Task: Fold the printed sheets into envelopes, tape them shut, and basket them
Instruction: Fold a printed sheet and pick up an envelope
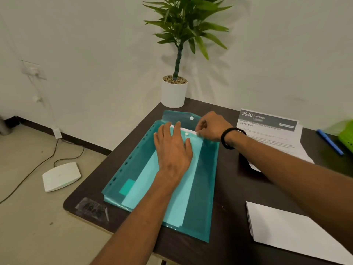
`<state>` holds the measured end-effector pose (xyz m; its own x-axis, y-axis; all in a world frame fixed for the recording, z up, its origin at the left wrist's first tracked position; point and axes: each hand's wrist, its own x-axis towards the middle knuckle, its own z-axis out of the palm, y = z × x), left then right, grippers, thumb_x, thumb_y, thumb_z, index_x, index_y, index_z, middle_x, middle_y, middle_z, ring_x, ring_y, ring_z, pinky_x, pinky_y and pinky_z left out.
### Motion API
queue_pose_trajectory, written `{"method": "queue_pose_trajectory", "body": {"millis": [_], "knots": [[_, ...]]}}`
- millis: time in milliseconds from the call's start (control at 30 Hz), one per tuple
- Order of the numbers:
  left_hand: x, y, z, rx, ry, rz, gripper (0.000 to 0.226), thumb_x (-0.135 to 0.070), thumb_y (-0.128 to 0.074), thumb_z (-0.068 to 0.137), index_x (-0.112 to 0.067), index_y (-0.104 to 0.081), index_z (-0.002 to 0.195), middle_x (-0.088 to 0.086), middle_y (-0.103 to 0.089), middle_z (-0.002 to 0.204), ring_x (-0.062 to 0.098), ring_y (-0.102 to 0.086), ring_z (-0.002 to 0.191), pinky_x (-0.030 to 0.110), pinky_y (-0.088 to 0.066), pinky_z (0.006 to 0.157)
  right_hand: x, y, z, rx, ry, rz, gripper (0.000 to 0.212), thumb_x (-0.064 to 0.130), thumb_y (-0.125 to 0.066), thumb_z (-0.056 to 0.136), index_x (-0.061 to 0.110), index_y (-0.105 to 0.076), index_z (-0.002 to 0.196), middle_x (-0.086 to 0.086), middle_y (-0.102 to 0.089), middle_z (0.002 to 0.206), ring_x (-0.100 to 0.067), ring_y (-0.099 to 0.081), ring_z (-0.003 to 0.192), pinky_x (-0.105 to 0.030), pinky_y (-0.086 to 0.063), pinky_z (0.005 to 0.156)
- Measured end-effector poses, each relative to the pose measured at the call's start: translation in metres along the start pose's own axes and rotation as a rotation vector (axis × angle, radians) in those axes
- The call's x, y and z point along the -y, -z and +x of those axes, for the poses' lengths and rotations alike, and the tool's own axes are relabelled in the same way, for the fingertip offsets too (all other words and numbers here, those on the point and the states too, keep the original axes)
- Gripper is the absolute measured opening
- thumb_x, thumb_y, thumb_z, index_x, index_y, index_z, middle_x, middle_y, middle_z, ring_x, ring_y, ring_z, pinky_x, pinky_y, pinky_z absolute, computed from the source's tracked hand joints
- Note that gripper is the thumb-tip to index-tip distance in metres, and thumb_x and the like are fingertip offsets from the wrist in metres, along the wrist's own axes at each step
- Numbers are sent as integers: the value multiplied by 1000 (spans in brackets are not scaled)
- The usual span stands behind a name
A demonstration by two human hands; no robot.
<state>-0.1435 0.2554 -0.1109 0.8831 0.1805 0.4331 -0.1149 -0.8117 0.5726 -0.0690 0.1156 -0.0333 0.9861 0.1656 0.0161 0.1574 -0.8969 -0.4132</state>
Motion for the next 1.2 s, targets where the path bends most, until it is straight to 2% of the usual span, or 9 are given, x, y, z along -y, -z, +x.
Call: {"method": "queue_pose_trajectory", "body": {"millis": [167,267,367,467,667,867,1000,1133,1200], "knots": [[3,5,3,-128,-42,-11,50,-32,-58,98,-12,-55,144,17,-54,146,37,-44,140,60,-29,120,0,-1,-2,15,-36,2,15,3,-61,94,2,-76,96,-9,-75,96,-18,-67,82,-19,-49,60],[6,9,2,-125,-24,30,52,-36,-55,100,-15,-50,148,14,-47,152,35,-35,147,59,-16,125,2,6,1,-84,-36,2,21,2,-49,90,4,-68,81,-9,-71,83,-24,-65,73,-30,-49,54],[6,11,0,-108,-2,38,55,-45,-49,103,-19,-45,152,13,-38,160,34,-22,154,56,-6,126,2,18,5,-205,-40,44,21,1,-40,87,14,-55,79,0,-61,78,-22,-59,68,-27,-42,50],[4,12,-2,-100,-5,23,55,-47,-46,103,-18,-47,150,13,-39,160,34,-22,154,57,-5,126,-2,30,6,-307,-46,186,22,1,-45,92,18,-60,91,-7,-67,94,-26,-70,74,-34,-60,57],[6,10,-2,-29,5,80,57,-50,-45,104,-18,-45,151,12,-35,163,34,-20,155,56,-2,126,-3,65,8,-505,30,243,22,4,-50,99,13,-69,102,-12,-71,94,-21,-72,61,-11,-46,45],[8,8,-4,-23,2,77,56,-53,-45,104,-19,-48,149,11,-42,158,32,-28,152,58,-6,125,-4,131,-9,-628,-11,315,19,6,-53,97,8,-68,107,-14,-71,96,-12,-70,49,-13,-47,44],[2,12,-4,-33,-16,112,53,-53,-46,102,-21,-55,144,8,-58,144,29,-45,142,65,-9,124,-9,168,-48,-645,-30,346,18,5,-54,95,8,-68,105,-14,-73,94,-12,-71,51,-10,-45,45],[-4,20,-5,40,-32,225,66,-64,-24,102,-24,-55,144,4,-58,147,30,-46,142,71,-12,121,-14,208,-104,-674,-56,378,18,0,-53,94,8,-65,105,-15,-73,90,-14,-74,55,-9,-42,44],[-19,32,-6,37,-65,160,75,-72,-20,98,-26,-50,148,6,-51,154,32,-41,146,69,-15,122,-18,228,-131,-684,-67,358,19,-3,-52,93,7,-66,101,-15,-72,90,-13,-74,55,-9,-42,43]]}}
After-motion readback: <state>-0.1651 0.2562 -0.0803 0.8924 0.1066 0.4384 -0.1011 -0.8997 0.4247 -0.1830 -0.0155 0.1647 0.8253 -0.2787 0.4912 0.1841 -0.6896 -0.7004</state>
